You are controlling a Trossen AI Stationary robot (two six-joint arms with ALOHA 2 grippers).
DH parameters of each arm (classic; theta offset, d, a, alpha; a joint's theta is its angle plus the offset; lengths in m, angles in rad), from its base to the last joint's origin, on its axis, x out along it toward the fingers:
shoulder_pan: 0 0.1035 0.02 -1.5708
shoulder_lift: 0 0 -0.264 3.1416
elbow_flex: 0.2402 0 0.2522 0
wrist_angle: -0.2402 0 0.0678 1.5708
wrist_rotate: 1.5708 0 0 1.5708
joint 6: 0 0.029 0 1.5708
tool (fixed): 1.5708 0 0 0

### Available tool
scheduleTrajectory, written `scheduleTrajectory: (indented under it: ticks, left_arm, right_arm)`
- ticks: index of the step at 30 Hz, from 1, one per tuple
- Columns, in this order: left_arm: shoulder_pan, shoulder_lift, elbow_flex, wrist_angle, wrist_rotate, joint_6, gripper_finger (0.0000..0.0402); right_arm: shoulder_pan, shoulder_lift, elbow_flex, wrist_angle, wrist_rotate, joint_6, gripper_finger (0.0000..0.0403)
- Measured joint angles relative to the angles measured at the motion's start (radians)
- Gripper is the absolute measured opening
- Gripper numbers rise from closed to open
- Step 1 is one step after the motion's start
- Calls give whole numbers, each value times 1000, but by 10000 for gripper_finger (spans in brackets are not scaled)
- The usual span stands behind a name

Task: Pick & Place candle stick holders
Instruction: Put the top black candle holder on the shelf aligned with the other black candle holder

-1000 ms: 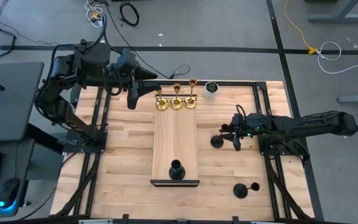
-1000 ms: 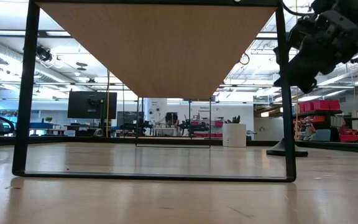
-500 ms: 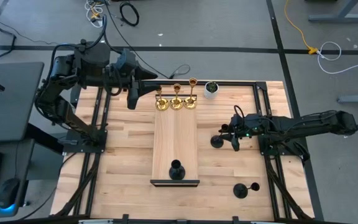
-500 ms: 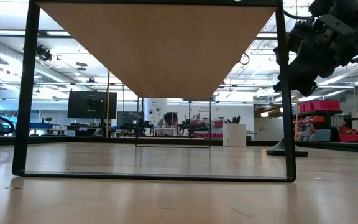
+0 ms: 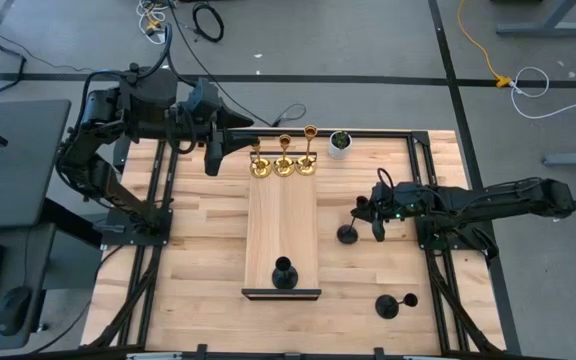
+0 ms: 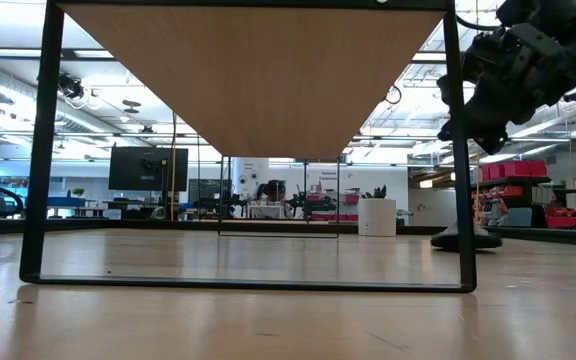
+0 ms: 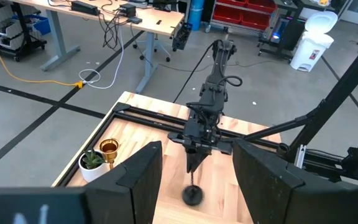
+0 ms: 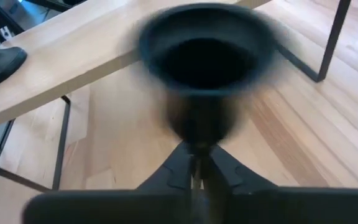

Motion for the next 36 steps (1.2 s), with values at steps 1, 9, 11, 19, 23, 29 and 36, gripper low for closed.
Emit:
scheduleTrajectory:
  ticks: [1,9,11,19,23,29,36]
  left_arm:
    - [0,0,0,0,0,0,197]
    - [0,0,0,0,0,0,197]
    - [0,0,0,0,0,-1,197]
    - [0,0,0,0,0,-3,197]
    - [0,0,0,0,0,-3,197]
    - [0,0,0,0,0,-3,197]
    - [0,0,0,0,0,-4,197]
  right_arm:
    - [0,0,0,0,-1,2,18]
    - [1,0,0,-1,9,11,7]
    - [1,0,0,-1,11,27,6]
    - [1,-2,125,-68,18,14,4]
    - [1,-2,314,-242,58,-62,3]
    - [1,12,597,-451,124,-113,2]
    - [1,118,900,-501,88,-149,2]
